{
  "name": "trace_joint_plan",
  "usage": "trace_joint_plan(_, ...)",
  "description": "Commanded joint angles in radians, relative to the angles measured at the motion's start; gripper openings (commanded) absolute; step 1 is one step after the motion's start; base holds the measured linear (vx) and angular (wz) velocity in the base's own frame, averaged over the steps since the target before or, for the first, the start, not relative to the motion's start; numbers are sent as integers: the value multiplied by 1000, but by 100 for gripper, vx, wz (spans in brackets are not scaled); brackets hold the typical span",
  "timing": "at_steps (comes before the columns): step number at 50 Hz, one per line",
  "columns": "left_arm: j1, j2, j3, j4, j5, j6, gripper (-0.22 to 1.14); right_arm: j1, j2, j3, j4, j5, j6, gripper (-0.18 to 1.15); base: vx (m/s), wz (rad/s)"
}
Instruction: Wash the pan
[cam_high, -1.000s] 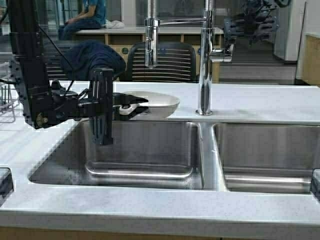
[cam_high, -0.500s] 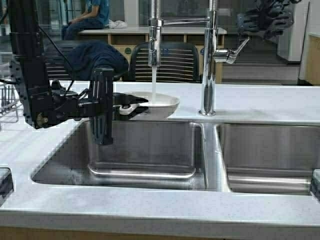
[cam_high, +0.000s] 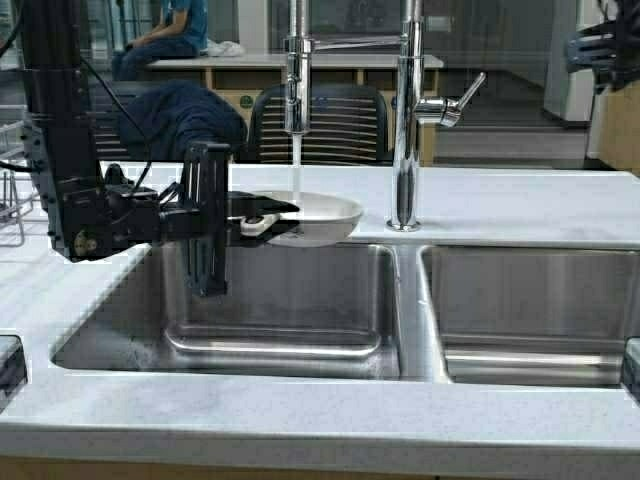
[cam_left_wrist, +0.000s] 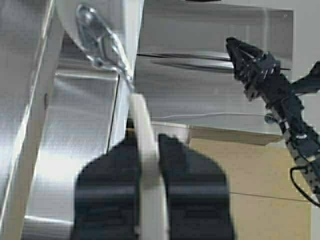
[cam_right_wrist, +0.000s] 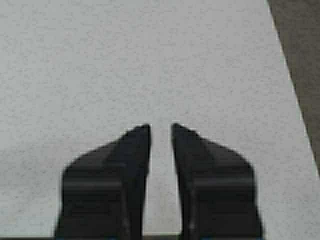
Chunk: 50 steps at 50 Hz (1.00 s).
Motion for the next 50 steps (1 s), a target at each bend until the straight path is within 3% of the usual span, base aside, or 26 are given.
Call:
trace_joint_plan(1, 5, -26, -11, -5, -21, 11, 2, 41, -29, -8, -6, -11, -12, -11, -1, -3)
trace_joint_plan(9, 5, -23, -11, -5, -21, 11, 2, 112, -18, -25, -8, -3, -44, 11, -1, -2)
trace_joint_plan(16, 5, -20, -11, -5, -21, 11, 2, 155, -8, -63, -8, 29, -49, 5, 0, 0)
trace_joint_plan(50, 5, 9, -23, -5, -34, 11, 2, 308, 12, -181, -8, 189, -55, 6, 0, 0)
